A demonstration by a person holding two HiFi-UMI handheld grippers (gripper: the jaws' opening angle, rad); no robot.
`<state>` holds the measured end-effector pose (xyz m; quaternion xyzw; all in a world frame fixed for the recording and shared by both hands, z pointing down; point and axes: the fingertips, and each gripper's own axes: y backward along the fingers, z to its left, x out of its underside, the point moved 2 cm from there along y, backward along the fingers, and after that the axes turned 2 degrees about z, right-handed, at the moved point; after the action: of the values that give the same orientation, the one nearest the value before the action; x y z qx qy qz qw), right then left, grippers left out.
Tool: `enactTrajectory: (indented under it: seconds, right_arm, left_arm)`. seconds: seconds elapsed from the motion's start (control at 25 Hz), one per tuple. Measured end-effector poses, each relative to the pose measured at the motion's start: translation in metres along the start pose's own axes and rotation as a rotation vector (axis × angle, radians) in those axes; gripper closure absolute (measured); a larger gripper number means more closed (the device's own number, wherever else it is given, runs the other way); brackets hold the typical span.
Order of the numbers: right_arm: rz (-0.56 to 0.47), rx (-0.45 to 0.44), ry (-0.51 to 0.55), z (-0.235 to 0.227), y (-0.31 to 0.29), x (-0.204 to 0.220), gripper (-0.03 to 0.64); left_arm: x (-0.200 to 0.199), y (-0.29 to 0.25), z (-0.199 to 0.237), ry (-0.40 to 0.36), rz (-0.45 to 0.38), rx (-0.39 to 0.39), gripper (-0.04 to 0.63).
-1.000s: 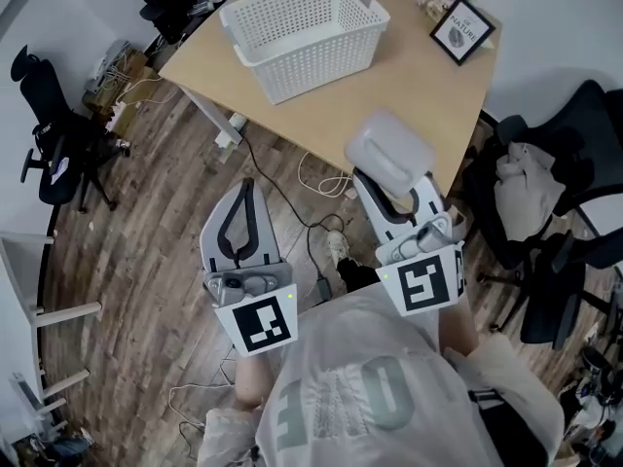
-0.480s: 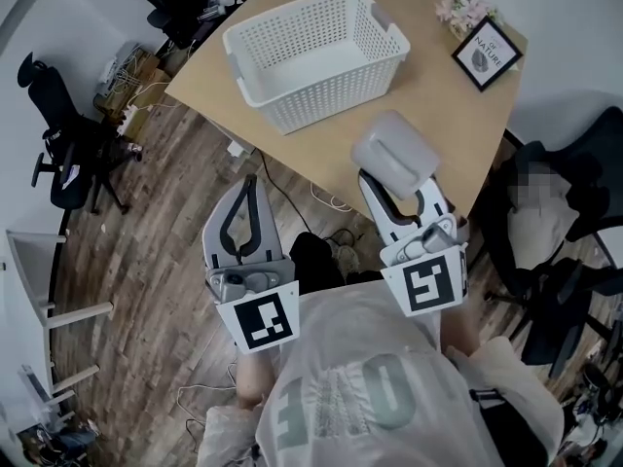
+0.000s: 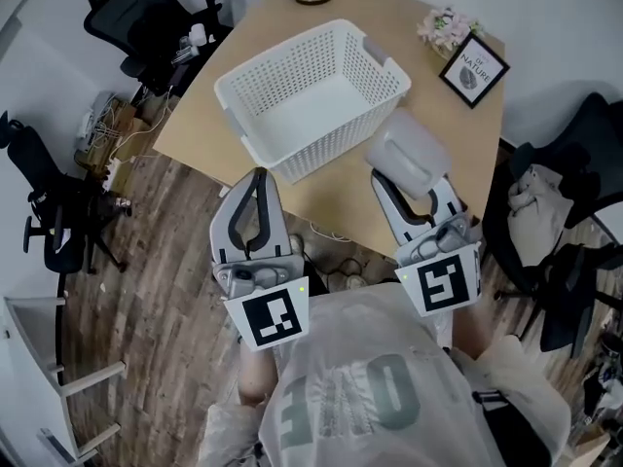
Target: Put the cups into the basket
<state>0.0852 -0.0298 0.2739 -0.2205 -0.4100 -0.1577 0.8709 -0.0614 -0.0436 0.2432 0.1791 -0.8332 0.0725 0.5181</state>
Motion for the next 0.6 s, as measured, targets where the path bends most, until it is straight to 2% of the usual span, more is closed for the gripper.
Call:
enactTrajectory:
  seconds: [0.2,0.6]
  right_arm:
    - [0.046,0.077,0.015,-0.009,-0.05,-0.023,0.572]
    - [0.145,0.195,-0.046,-0.019,-0.131,-0.053,0.572]
  left_arm:
    - [0.016,-0.038,0.049,-0.005,-0.073,0.059,0.586]
    - [0.055,-0.092,0.12,-0.019,-0.127,0.202,0.586]
